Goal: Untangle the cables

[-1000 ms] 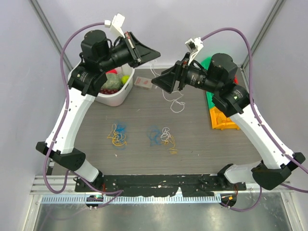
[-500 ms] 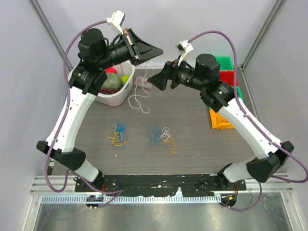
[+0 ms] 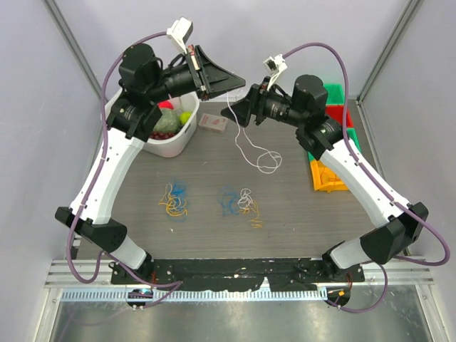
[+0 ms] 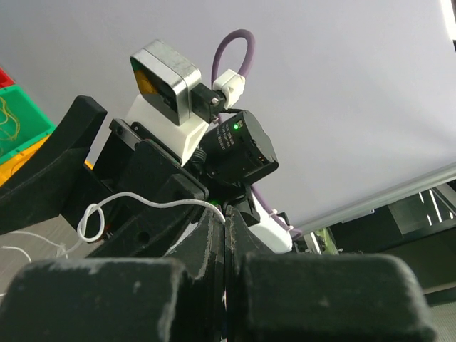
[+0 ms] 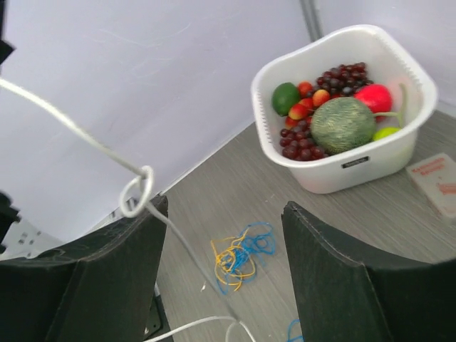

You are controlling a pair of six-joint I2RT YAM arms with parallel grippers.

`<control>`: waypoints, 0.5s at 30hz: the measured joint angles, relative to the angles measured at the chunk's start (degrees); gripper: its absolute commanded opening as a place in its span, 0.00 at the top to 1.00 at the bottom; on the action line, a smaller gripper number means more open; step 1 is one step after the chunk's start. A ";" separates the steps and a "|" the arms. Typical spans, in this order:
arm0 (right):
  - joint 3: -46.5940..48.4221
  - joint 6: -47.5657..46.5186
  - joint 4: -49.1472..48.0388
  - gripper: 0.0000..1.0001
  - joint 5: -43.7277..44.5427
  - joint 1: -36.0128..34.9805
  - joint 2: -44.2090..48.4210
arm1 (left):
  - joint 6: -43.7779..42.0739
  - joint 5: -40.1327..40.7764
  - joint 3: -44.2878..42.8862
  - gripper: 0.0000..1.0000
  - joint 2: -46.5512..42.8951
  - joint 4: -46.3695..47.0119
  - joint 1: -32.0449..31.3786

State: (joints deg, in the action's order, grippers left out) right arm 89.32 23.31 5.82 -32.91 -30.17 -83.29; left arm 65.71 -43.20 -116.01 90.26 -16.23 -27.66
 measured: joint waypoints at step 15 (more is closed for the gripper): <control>-4.68 -5.29 14.91 0.18 16.76 -0.11 9.86 | 0.33 3.72 -0.94 1.00 1.84 -4.37 0.63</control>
State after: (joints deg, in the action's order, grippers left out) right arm 84.64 18.02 20.73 -16.14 -30.28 -73.43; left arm 66.04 -39.48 -116.95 92.09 -20.60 -27.03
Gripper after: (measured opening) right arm 0.816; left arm 0.015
